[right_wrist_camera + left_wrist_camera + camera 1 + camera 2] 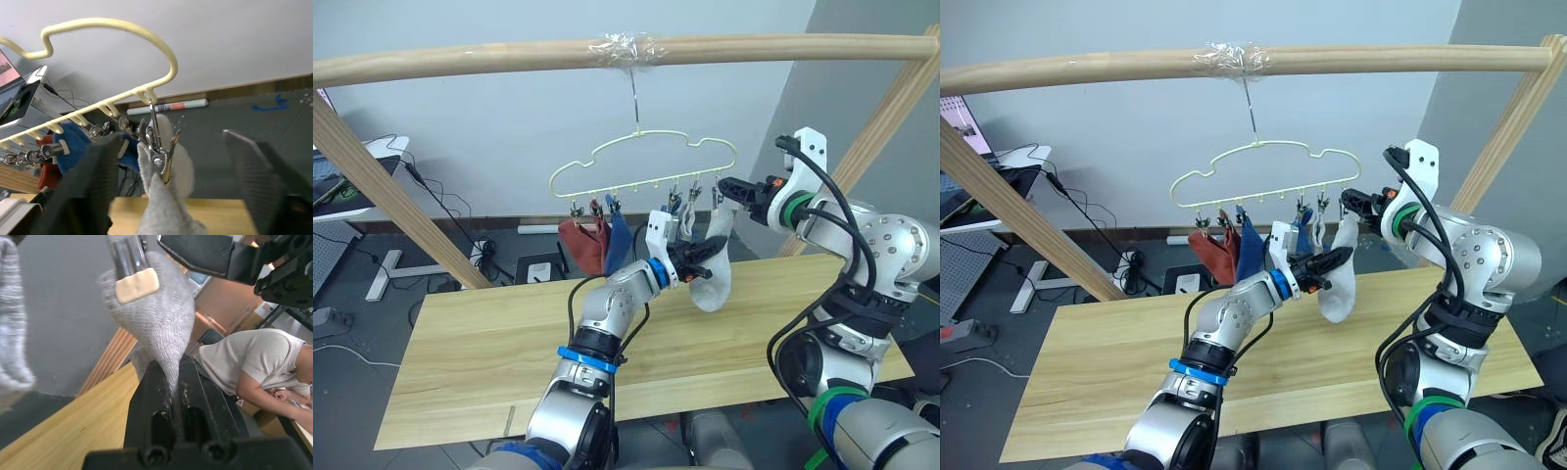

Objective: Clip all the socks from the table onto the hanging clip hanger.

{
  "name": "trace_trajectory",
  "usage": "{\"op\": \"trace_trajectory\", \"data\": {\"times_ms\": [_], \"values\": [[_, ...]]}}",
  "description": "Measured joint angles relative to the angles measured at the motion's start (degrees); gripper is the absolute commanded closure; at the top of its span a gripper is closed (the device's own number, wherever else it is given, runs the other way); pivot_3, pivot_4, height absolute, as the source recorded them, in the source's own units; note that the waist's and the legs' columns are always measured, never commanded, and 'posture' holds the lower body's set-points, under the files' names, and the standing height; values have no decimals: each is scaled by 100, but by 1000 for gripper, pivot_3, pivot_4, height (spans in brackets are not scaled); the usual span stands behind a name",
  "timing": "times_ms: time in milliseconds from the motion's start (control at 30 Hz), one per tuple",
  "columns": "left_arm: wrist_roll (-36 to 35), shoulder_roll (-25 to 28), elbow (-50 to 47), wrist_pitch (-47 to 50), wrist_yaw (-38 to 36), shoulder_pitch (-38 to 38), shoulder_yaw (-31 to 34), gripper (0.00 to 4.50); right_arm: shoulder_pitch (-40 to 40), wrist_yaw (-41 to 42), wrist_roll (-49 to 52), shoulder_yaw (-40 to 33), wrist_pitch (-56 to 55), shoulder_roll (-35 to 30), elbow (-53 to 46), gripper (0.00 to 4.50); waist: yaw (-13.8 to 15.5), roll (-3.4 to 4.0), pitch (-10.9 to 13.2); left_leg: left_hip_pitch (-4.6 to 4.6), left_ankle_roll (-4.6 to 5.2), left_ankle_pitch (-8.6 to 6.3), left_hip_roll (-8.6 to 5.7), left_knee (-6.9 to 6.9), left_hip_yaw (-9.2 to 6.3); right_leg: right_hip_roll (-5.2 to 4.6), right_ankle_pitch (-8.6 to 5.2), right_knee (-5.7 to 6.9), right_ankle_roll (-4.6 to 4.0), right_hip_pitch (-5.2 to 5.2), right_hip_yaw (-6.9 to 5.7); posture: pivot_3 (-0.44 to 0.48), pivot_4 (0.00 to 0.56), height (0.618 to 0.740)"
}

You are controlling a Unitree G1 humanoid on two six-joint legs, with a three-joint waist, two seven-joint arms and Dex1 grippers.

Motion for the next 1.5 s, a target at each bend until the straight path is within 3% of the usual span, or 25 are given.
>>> {"op": "trace_trajectory", "data": {"times_ms": [100,400,600,767,900,1000,1233,1367,1500], "values": [[-3,9,1,-14,-4,-106,15,4500,284,410,91,240,-400,-593,-175,6,-9,0,0,-3,0,0,-1,1,4,-1,-1,-6,5,0,3,-214,121,740],[-73,14,428,-137,-123,-186,112,1879,1700,657,47,519,-1464,-819,-756,0,-183,-1,0,1,0,0,0,6,11,0,-1,0,12,0,12,-240,129,740],[437,164,662,-418,-287,-94,-199,11,3286,761,-671,1313,-3172,-1095,-873,0,-223,-2,1,6,0,-1,1,2,19,1,-2,-4,13,0,19,-224,131,740],[851,894,93,-357,-376,925,-458,11,4043,861,-1180,1754,-4613,-993,-411,0,-360,-3,2,37,0,-1,10,-6,28,8,-2,12,12,7,34,-165,128,740],[1042,1517,-761,-167,-194,1807,-363,11,4271,858,-1387,1948,-5297,-832,-18,0,-312,-3,2,54,0,0,12,-2,21,11,0,18,8,24,32,-144,123,740],[1041,1773,-1443,-121,14,2405,-147,11,4441,875,-1485,2055,-5606,-796,166,0,-215,-3,1,55,-1,-1,8,2,15,9,-1,7,5,36,33,-119,119,740],[1011,2528,-3179,-135,571,3923,1067,11,4913,1389,-1647,2299,-6182,-1015,322,0,49,-4,-2,53,-2,-2,10,-10,11,8,-7,4,-5,31,28,-63,108,740],[1030,2790,-3440,-96,679,4797,1469,11,5148,1618,-1635,2293,-6206,-1062,341,0,205,-11,-6,54,-3,-2,9,-6,12,3,-26,5,-38,33,28,-26,101,740],[1302,2880,-3423,-114,907,5228,1479,11,5338,1631,-1645,2265,-6203,-1081,353,0,352,-17,-9,52,-4,-3,12,-2,12,2,-28,5,-41,33,24,-11,95,740]]}}
